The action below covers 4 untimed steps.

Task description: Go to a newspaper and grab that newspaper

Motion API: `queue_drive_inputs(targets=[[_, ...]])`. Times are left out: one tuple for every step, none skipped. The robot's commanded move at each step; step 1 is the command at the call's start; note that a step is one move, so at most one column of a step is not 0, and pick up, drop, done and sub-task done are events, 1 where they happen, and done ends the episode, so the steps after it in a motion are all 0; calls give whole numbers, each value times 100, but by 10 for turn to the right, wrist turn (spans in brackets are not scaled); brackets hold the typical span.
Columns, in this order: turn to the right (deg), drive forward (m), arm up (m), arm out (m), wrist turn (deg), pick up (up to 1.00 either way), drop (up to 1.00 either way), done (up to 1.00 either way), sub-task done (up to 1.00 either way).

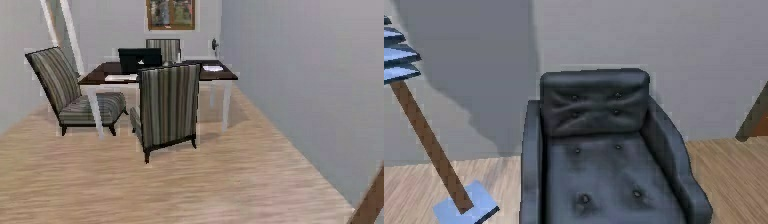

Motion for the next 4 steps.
queue_drive_inputs(targets=[[30, 0, 0, 0, 0, 0, 0, 0, 0], [0, 100, 0, 0, 0, 0, 0, 0, 0], [0, 15, 0, 0, 0, 0, 0, 0, 0], [-450, 0, 0, 0, 0, 0, 0, 0, 0]])
